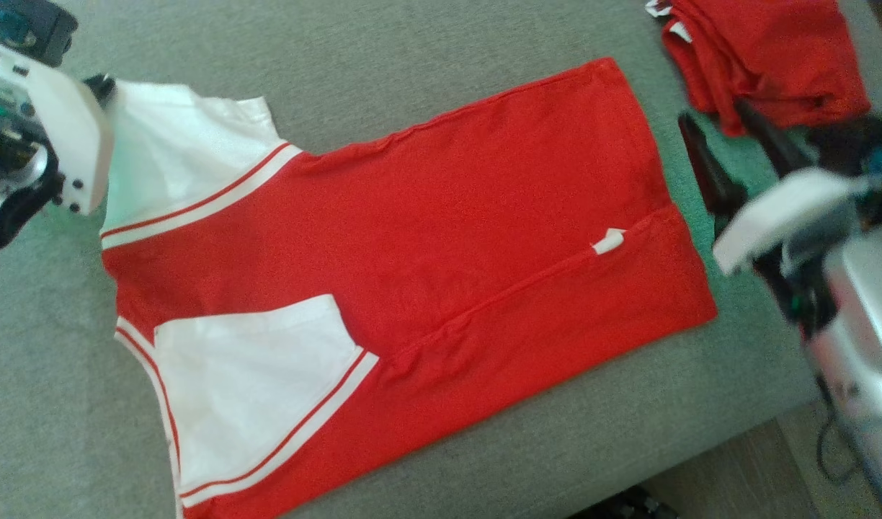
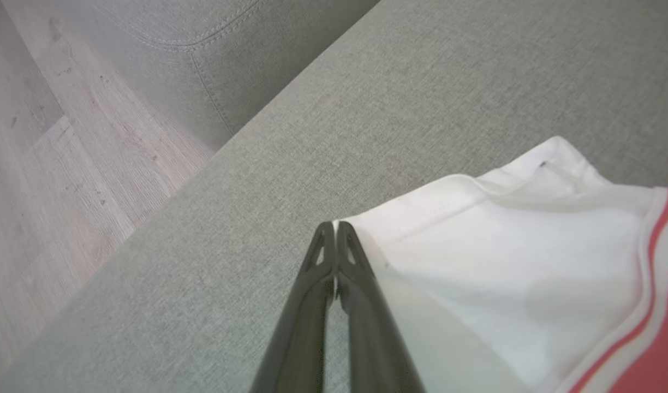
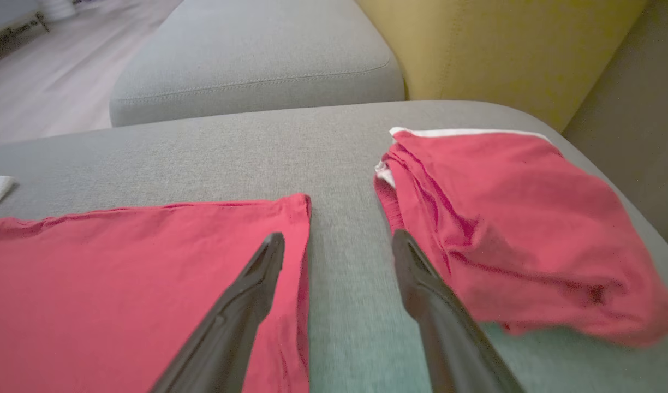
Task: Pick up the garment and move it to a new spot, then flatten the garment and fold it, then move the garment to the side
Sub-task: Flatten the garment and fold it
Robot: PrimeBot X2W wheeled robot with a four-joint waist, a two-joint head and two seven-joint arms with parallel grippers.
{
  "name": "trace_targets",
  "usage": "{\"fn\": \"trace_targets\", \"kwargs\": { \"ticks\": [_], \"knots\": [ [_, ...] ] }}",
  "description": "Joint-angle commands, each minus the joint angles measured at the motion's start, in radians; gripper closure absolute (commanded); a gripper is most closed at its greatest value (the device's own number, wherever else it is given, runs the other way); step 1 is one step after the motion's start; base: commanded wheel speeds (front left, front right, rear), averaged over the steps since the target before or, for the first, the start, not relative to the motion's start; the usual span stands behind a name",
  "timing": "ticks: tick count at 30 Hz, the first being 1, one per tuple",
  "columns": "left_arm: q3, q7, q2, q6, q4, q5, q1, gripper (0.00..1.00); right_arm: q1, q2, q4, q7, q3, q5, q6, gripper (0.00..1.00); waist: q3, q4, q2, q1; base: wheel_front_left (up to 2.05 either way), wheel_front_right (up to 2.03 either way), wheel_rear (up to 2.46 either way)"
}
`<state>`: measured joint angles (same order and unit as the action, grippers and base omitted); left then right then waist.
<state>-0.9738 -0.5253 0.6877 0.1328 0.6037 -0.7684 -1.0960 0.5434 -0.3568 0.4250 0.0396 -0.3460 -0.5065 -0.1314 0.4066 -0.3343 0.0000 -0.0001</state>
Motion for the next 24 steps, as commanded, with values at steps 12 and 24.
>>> {"fn": "trace_targets", "kwargs": {
  "ticks": [12, 24],
  "knots": [
    [-0.037, 0.025, 0.056, -0.002, -0.090, -0.009, -0.143, 1.00, 0.330, 0.061, 0.278, 0.258, -0.093, 0.015, 0.001, 0.00, 0.051, 0.067, 0.0000, 0.0001, 0.00, 0.00, 0.00],
    [-0.091, 0.046, 0.080, -0.002, -0.090, -0.035, -0.177, 1.00, 0.437, 0.085, 0.443, 0.228, -0.179, -0.048, 0.001, 0.53, 0.063, 0.085, 0.0000, 0.0001, 0.00, 0.00, 0.00]
  ]
}}
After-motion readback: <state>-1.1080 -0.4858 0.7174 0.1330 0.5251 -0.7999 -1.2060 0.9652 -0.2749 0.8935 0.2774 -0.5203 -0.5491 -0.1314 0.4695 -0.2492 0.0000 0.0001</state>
